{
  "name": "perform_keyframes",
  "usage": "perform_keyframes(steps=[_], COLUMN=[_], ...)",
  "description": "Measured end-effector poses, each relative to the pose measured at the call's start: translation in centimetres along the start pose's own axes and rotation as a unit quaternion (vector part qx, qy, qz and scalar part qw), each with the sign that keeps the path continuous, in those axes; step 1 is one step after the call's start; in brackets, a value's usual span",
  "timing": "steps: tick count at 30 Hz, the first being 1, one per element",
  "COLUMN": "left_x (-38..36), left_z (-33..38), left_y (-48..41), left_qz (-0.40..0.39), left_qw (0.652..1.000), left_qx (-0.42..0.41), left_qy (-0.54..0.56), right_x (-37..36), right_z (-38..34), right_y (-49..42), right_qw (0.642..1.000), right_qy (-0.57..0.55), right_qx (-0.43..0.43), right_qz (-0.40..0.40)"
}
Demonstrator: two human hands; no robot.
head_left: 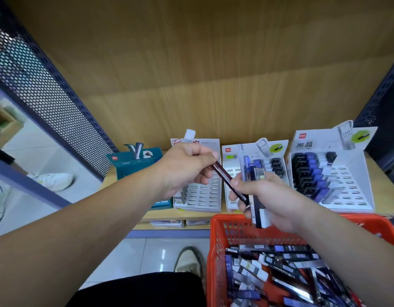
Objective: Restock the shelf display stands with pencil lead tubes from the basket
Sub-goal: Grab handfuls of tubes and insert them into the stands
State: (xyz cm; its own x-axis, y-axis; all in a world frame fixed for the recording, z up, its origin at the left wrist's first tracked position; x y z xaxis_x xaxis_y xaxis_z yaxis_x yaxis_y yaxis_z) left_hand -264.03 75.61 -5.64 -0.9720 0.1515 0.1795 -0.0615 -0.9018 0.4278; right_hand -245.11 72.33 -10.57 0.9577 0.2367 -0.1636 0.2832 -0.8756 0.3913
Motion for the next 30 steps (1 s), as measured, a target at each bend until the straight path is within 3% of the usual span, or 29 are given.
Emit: perform_keyframes(steps=[3,8,12,18,21,25,30], left_x=[0.7,2.5,4.6,6.5,8.2,12.8,20.2], left_z=[0.9,2.2,2.9,2.3,0.4,-1.8,-6.0], left_y=[1.7,6.1,9.1,8.3,7.6,6.2,3.2], left_qz=[-0.033,0.020,0.074,0.016,0.025,0.115,0.205], left_qw=[0.999,0.998,0.994,0.996,0.995,0.988,0.968], left_qx=[-0.029,-0.058,-0.070,-0.062,-0.077,-0.102,-0.095], left_qy=[0.024,0.009,0.028,0.068,0.062,-0.007,-0.106], right_x=[-1.0,-4.3,-6.6,-8.9,-10.6,-11.6,-14.0], right_z=[-1.4,-2.6,-3.7,-3.5,-3.0,-2.2,-0.6], right_y=[0.5,2.1,4.6,4.4,3.2,0.4,-4.0], right_qw=[1.000,0.997,0.996,0.998,0.999,0.992,0.983], right_qy=[-0.016,-0.044,-0.042,-0.003,0.021,0.104,0.179], right_qx=[0.001,-0.027,0.002,0.034,0.033,0.029,0.013], right_qz=[-0.016,-0.059,-0.074,-0.051,-0.028,0.057,0.045])
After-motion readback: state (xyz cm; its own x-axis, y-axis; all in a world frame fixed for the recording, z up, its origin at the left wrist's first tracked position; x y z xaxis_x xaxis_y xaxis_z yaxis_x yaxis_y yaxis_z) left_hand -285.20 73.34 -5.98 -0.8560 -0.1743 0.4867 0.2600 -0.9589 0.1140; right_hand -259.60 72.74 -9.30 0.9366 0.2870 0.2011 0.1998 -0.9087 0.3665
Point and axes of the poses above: each hand's wrist, its own y-axis away from the middle knuckle, its own x-axis out of the back of the hand, z = x × y, the point moved 4 cm from there along -y, towards the middle knuckle, and after that the axes turned 5 degrees about x, right-handed, at the moved point
